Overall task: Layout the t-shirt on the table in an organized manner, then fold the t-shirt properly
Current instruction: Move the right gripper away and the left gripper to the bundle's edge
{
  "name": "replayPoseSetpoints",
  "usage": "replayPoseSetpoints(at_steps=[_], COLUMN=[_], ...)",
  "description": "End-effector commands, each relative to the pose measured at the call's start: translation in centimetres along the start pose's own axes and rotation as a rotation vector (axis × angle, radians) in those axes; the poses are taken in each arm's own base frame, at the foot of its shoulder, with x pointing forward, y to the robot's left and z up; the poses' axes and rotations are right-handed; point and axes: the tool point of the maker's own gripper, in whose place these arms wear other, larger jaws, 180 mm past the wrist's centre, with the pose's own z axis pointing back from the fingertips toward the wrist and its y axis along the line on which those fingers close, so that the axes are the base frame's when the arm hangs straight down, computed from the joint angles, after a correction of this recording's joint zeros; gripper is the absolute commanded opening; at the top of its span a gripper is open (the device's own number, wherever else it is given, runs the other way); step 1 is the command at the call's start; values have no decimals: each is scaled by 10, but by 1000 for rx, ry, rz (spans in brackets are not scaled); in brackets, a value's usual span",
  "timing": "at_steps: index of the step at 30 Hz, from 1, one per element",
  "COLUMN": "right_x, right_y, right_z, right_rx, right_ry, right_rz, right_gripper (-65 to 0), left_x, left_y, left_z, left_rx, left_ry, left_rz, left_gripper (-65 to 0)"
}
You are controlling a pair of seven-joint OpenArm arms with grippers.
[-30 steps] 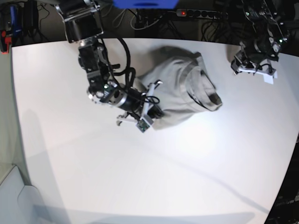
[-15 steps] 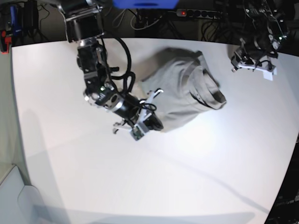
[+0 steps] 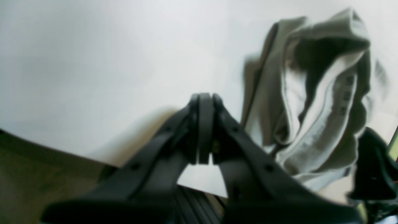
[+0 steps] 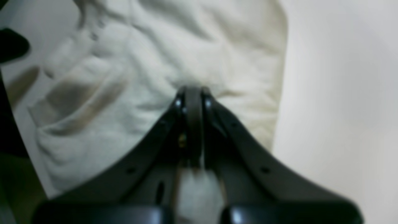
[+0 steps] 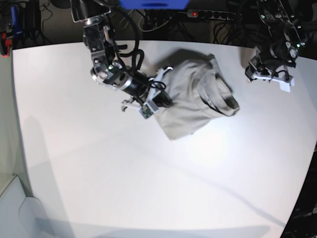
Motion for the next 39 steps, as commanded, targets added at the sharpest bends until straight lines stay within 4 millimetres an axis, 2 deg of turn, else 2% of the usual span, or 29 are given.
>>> replayPoseSetpoints(at_steps=[1,3,6,8,11,13,15,18,21,24,27,31,35,39], right_x=[6,-1,5,24,63,82,89,79,65,54,48,31,11,-7], right_y=[0,-2,-4,-1,10,16,20,13,1,-31,-68,-99,-100,-87], right_z=[-4,-9,-8,1,25,39,50,56,52,50,54,58,59,61], right_rx=[9,13,8,0,-17,-31,-42,-55,-59,-111,-187,-237,-232,-216], right_ry=[-28,-22,-34,-84,-188,-222,-223,-174,-124,-82,-61,-9,36,61], right_rz=[-10,-27,-16,18,83,125,151,184,189,175,132,107,83,52], right_gripper=[-650,-650,-650,-650,-650,-650,-650,-650,-650,-650,-650,-650,-650,-650], left_x=[7,7,6,6,3,6,5,0,-3,-3,-1,0,-5,-6], left_y=[-2,-1,-1,-1,2,-6,-13,-30,-39,-46,-43,-43,-41,-43], left_z=[4,4,5,5,6,10,17,24,24,14,-2,-24,-47,-63], left_rx=[-5,-4,-3,-3,0,-22,-55,-106,-124,-140,-140,-146,-120,-78], left_ry=[-24,-23,-22,-22,-15,-29,-39,-34,-29,-20,4,43,83,101], left_rz=[-5,-5,-5,-6,-5,-11,-14,-43,-62,-44,-1,53,95,85], left_gripper=[-650,-650,-650,-650,-650,-650,-650,-650,-650,-650,-650,-650,-650,-650])
